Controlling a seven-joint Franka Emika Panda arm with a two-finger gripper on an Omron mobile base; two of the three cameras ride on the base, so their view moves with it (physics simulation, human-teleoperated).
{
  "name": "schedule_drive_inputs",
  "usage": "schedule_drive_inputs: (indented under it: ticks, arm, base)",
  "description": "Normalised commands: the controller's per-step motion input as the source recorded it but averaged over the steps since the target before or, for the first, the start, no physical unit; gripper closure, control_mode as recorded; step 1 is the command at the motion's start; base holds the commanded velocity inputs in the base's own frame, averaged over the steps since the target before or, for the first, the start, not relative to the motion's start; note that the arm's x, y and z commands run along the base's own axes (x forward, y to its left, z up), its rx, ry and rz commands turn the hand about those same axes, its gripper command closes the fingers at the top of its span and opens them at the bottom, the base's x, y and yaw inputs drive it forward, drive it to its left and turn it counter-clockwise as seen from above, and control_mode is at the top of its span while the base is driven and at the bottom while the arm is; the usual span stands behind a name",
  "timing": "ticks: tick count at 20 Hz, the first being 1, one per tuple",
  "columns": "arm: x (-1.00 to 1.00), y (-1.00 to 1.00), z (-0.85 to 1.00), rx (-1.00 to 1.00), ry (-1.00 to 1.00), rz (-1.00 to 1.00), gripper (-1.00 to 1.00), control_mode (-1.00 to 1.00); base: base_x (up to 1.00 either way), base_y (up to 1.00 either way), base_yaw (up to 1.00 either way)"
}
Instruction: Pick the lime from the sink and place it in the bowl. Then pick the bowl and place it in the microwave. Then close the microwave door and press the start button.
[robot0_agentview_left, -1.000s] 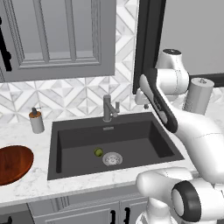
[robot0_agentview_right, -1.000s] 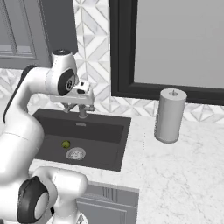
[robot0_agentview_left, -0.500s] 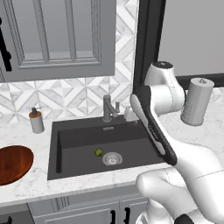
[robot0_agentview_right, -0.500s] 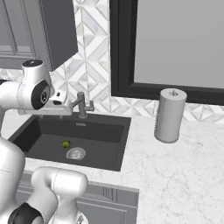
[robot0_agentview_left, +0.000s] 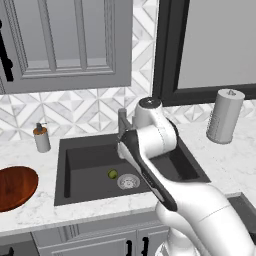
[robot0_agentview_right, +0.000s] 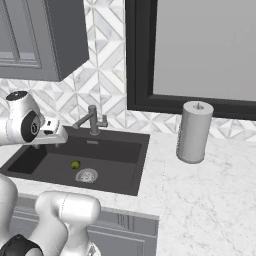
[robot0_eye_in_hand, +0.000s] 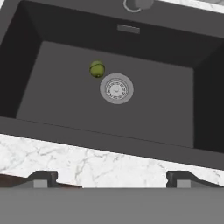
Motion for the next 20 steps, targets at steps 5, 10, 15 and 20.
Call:
schedule_drive_inputs:
  ticks: [5,10,15,20]
  arm:
    - [0.49,0.63,-0.52,-0.04,0.00,0.00,-1.00,-1.00]
    - [0.48,0.67,-0.36,-0.08,0.00,0.00,-1.00,-1.00]
    - [0.59,0.49,-0.34,-0.08,0.05,0.00,-1.00,-1.00]
    - [0.56,-0.03,-0.32,0.00,0.06,0.00,-1.00,-1.00]
  base:
    - [0.00,0.00,0.00]
    - [0.00,0.00,0.00]
    - [0.00,0.00,0.00]
    - [0.00,0.00,0.00]
